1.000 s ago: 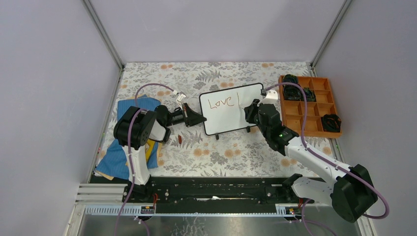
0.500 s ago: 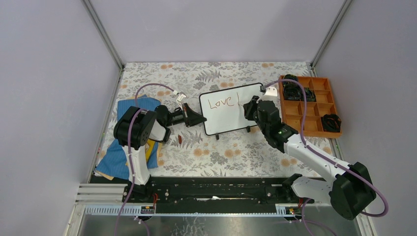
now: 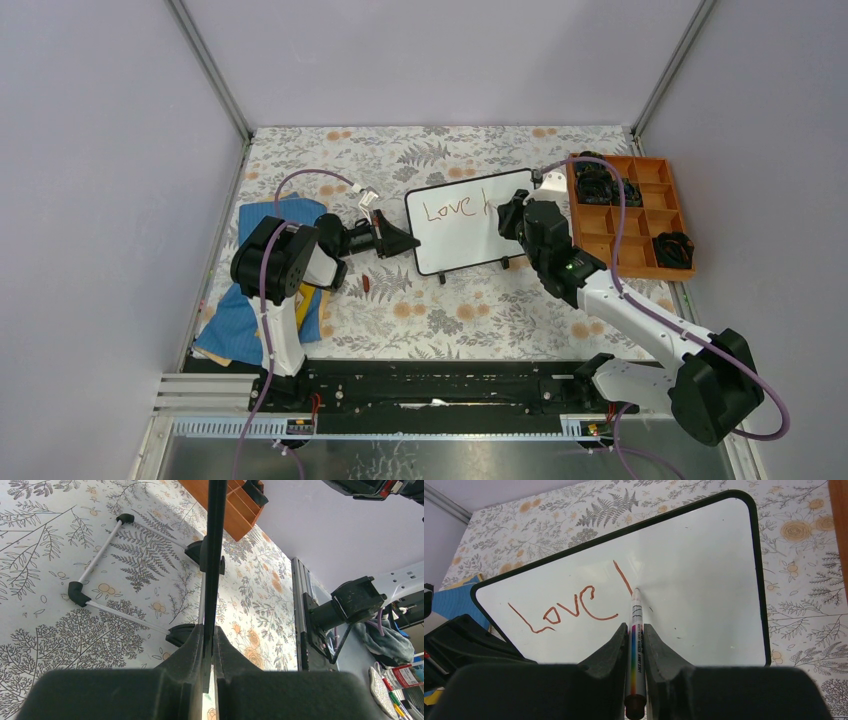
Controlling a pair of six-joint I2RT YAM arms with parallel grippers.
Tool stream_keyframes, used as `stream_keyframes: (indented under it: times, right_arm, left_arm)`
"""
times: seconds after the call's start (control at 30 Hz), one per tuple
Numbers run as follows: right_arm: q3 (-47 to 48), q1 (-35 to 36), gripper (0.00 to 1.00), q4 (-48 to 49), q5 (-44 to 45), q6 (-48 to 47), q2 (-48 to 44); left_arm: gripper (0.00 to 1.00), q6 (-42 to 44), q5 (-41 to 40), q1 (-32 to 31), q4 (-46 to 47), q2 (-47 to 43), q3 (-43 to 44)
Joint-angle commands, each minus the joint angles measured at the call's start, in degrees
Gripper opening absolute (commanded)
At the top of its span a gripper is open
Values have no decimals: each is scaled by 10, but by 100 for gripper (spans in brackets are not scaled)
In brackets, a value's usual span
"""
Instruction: Write a sentence on the whiteboard
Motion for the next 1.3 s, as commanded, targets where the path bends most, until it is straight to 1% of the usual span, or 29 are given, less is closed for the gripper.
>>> stream_keyframes:
  times: [0.0, 0.3, 0.83, 1.07, 1.27]
  right_arm:
    - [28, -2, 0, 30, 28, -10, 1]
    - [15, -2, 0, 19, 33, -11, -2]
    - [-25, -2, 0, 3, 13, -4, -18]
    - [-29, -2, 0, -9, 11, -3, -22]
    - [-33, -2, 0, -7, 17, 2, -50]
  left_arm:
    - [0, 9, 2, -3, -26, -5, -1]
    - [0, 8, 2, -3, -26, -6, -1]
    - [0, 8, 1, -4, -26, -6, -1]
    - [0, 11, 1, -5, -32, -8, -1]
    - [0, 12, 2, -5, -33, -8, -1]
